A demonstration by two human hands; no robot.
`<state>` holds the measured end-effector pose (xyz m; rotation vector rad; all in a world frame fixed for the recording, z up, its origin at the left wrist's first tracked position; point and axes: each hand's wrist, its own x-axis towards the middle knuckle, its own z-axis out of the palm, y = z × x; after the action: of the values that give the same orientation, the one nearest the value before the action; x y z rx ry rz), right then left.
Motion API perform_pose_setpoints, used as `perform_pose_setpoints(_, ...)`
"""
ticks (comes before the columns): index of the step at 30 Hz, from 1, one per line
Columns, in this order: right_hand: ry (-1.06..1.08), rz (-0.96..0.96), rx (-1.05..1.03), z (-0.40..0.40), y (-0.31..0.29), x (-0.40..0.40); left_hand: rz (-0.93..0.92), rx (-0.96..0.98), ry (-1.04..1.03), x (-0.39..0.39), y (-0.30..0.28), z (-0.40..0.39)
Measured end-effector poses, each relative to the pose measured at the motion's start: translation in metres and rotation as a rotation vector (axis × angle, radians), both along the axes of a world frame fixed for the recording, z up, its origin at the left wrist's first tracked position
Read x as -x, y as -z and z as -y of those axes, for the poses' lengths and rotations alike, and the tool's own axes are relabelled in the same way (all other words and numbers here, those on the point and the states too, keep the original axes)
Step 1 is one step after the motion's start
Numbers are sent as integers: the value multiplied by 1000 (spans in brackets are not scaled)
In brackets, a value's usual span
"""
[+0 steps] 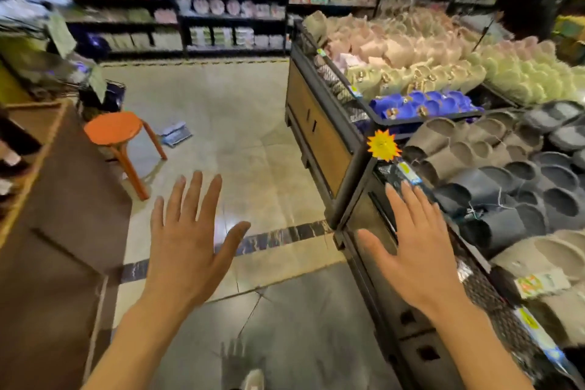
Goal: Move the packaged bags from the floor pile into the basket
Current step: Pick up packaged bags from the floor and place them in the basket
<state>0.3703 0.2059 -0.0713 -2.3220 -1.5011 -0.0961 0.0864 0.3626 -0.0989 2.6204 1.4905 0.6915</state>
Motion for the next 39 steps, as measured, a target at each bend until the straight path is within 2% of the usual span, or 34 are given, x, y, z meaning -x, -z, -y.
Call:
perform_pose_setpoints(7,-162,-40,-56,-170,-21,9,11,7,-133,31,-21,-131)
perform_pose_setpoints(13,-266,-38,-53,-308,-10,5,55,-1,-187,31,-23,-233)
perform_pose_setpoints(18,-364,-54,-70,-434,6,-6,18,53,-252,17,-16,-332)
perform_pose_setpoints(27,-453,-146,-41,-677,-2,-44,48,82,-368,-17,-23,-534)
perform_pose_setpoints(39,-515,-151,26,-932,8,-48,67,142,-442,-13,1,-771)
